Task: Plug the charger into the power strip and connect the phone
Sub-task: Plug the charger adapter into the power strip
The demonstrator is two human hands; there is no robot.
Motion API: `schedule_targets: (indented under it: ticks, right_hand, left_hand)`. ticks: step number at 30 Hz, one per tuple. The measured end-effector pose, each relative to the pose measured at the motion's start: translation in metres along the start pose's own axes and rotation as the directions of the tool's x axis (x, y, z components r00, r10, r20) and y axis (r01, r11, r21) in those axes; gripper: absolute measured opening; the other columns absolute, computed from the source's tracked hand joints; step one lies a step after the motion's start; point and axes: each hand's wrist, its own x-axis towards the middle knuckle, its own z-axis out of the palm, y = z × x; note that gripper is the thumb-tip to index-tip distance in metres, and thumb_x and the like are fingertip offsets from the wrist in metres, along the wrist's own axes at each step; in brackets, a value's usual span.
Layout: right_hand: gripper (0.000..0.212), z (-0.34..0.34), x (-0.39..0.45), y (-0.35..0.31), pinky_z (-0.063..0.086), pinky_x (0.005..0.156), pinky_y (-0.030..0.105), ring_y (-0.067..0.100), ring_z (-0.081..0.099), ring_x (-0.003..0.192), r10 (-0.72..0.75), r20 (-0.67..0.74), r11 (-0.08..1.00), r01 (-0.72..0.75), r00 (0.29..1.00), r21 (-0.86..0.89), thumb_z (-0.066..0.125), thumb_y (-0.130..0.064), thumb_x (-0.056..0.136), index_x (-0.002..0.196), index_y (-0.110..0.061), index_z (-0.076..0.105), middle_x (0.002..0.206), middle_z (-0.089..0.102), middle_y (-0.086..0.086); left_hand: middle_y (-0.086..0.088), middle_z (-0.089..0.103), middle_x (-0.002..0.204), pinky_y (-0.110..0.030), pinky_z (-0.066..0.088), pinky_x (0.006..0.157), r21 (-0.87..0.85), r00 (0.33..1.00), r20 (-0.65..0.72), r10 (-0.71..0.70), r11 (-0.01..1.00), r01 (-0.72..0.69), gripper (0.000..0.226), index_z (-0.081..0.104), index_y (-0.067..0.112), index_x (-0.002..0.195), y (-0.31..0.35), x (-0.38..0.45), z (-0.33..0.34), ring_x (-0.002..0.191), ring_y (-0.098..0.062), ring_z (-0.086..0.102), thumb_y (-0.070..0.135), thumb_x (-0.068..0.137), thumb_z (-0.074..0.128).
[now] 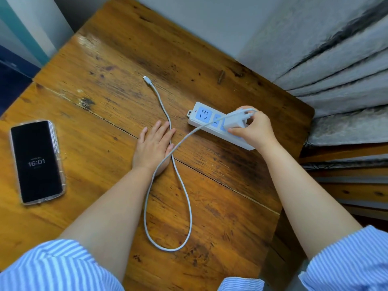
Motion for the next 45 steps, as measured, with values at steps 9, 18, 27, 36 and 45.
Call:
schedule_targets:
  ticks: [9, 18, 27, 36, 45]
  right_hand:
    - [0.050, 0.012, 0.003, -0.011, 0.038, 0.082, 0.034, 0.028, 0.046, 0.106, -0.098, -0.023, 0.942, 0.085, 0.995, -0.326, 0.075, -0.014, 0.069, 0.111, -0.004, 0.052, 0.112, 0.057, 0.015]
    - [0.058, 0.011, 0.004, -0.008, 0.042, 0.099, 0.051, 0.030, 0.046, 0.116, 0.006, 0.006, 0.950, -0.004, 1.000, -0.314, 0.074, -0.015, 0.070, 0.120, -0.007, 0.047, 0.123, 0.054, 0.014]
    - [0.049, 0.015, -0.002, -0.014, 0.039, 0.094, 0.046, 0.031, 0.051, 0.111, -0.040, 0.034, 0.920, 0.050, 0.999, -0.389, 0.070, -0.016, 0.073, 0.116, -0.011, 0.047, 0.117, 0.059, 0.014]
    - [0.065, 0.027, -0.023, -0.010, 0.041, 0.097, 0.050, 0.035, 0.046, 0.118, 0.138, -0.147, 0.968, -0.165, 0.979, -0.191, 0.062, -0.010, 0.080, 0.134, -0.011, 0.026, 0.127, 0.052, 0.019]
    - [0.029, 0.097, -0.111, 0.005, 0.044, 0.092, 0.040, 0.031, 0.052, 0.108, -0.025, 0.191, 0.948, 0.083, 0.981, -0.307, 0.054, -0.016, 0.086, 0.112, -0.005, 0.054, 0.116, 0.060, 0.017]
  left_hand:
    - [0.002, 0.018, 0.155, -0.038, 0.005, 0.117, -0.009, 1.000, 0.014, 0.000, 1.000, 0.001, 0.047, 0.022, 0.023, 0.142, 0.001, -0.001, -0.004, 0.144, -0.015, 0.008, 0.025, 0.096, 0.031]
    - [0.000, 0.022, 0.154, -0.037, 0.004, 0.117, -0.064, 0.999, 0.038, -0.003, 0.998, 0.005, 0.046, 0.026, 0.020, 0.141, 0.001, -0.002, -0.003, 0.143, -0.015, 0.010, 0.024, 0.096, 0.034]
    - [-0.001, 0.026, 0.153, -0.038, 0.015, 0.117, -0.100, 0.985, 0.149, -0.083, 0.990, 0.099, 0.047, 0.031, 0.017, 0.139, -0.019, -0.030, -0.032, 0.143, -0.017, 0.015, 0.010, 0.094, 0.038]
    - [-0.018, 0.050, 0.134, -0.039, 0.040, 0.100, -0.443, 0.904, 0.116, -0.412, 0.793, 0.418, 0.041, 0.049, 0.002, 0.126, -0.027, -0.065, -0.054, 0.121, -0.033, 0.046, -0.006, 0.089, 0.033]
    - [-0.025, 0.063, 0.113, -0.040, 0.045, 0.093, -0.641, 0.839, 0.060, -0.541, 0.624, 0.447, 0.027, 0.057, -0.003, 0.110, -0.014, -0.101, -0.041, 0.106, -0.037, 0.057, 0.003, 0.092, 0.038]
